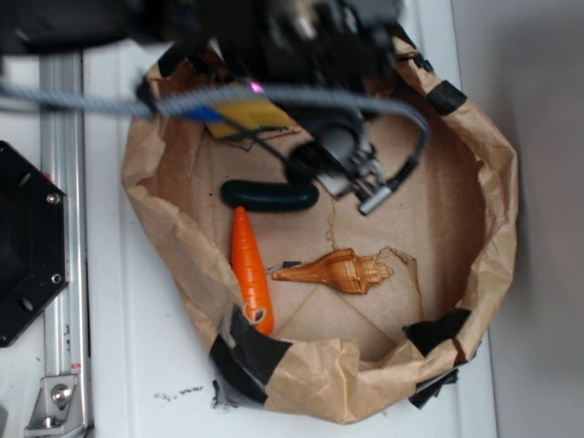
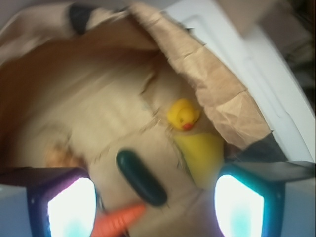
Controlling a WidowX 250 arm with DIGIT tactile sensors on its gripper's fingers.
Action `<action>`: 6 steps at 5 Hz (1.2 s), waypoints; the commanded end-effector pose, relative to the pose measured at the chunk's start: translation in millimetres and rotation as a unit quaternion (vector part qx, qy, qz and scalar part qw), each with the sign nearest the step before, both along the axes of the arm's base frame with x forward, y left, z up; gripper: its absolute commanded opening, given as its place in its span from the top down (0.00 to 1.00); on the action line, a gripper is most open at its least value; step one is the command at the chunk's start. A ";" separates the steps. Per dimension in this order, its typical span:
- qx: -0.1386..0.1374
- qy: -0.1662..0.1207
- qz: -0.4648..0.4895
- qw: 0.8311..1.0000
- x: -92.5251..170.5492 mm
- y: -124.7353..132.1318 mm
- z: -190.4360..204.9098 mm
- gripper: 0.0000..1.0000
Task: Grab the yellow duck.
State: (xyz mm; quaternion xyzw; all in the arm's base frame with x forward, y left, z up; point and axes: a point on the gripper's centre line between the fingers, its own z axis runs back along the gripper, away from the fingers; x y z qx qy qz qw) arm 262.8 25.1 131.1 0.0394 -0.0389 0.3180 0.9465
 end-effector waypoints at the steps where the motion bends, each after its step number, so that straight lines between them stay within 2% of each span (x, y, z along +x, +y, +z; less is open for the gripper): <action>1: 0.043 0.003 0.110 0.993 -5.4 -4.8 7.5 0.00; 4: 0.043 0.003 0.110 0.993 -5.4 -4.8 7.5 0.00; 5: 0.048 -0.011 0.048 0.998 6.9 13.9 -21.8 0.00; 6: 0.046 -0.003 0.030 0.998 9.7 20.6 -38.7 0.00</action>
